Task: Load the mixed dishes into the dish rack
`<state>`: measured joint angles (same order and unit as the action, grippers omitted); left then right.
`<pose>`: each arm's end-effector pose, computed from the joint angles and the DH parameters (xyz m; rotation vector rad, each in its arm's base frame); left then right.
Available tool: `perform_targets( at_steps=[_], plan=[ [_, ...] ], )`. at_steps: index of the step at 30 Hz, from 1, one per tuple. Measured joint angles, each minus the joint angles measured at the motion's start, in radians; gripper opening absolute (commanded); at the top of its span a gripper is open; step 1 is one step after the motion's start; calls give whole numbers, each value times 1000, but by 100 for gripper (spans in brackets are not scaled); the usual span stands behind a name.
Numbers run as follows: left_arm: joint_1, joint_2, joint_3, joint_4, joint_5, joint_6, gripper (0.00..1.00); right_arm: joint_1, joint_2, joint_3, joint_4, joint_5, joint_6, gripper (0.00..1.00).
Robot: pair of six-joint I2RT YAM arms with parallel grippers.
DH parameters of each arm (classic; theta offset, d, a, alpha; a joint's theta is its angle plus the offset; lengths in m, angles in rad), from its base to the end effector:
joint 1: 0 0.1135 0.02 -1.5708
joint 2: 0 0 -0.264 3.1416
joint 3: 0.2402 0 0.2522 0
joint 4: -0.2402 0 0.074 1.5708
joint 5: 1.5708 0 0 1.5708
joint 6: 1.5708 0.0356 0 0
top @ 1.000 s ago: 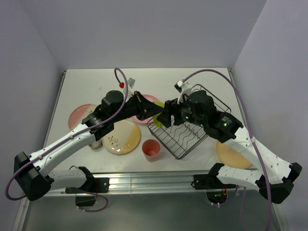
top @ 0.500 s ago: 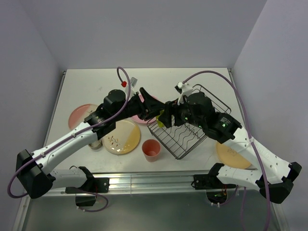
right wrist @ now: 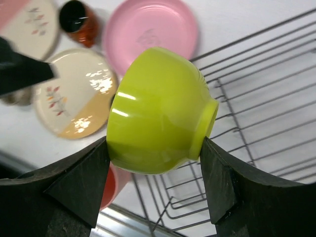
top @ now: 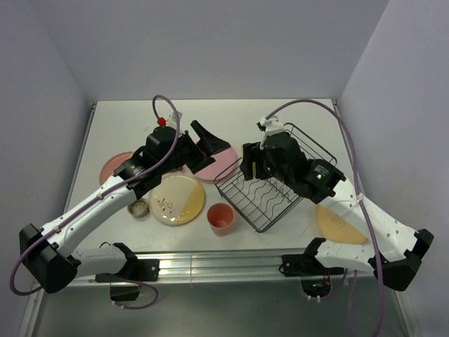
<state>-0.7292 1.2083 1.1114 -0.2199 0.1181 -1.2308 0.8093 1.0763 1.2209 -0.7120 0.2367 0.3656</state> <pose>0.2059 -0.1896 0.3623 -0.4465 2.1157 -1.3711 0.1579 0.1535 0.3822 -0.3360 2.1262 0.4404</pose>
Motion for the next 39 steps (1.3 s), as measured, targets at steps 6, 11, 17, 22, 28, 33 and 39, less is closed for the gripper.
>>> perform_targets(
  at_steps=[6,11,17,22,28,33,39],
  plan=[
    [49,-65,0,-130,-156,69,99,-47,122,80,-98,168,8,0],
    [50,-122,-1,-183,-214,125,98,-164,296,189,-196,307,11,0],
    [50,-152,-26,-190,-209,173,96,-273,499,266,-263,395,14,0],
    [50,-151,-67,-202,-193,199,96,-311,642,317,-291,441,27,0],
    [50,-152,-81,-220,-195,224,96,-312,780,378,-301,502,44,0],
    [50,-153,-85,-231,-207,233,96,-312,852,385,-303,546,50,0],
    [53,-137,-87,-266,-226,246,98,-312,952,427,-311,578,55,15]
  ],
)
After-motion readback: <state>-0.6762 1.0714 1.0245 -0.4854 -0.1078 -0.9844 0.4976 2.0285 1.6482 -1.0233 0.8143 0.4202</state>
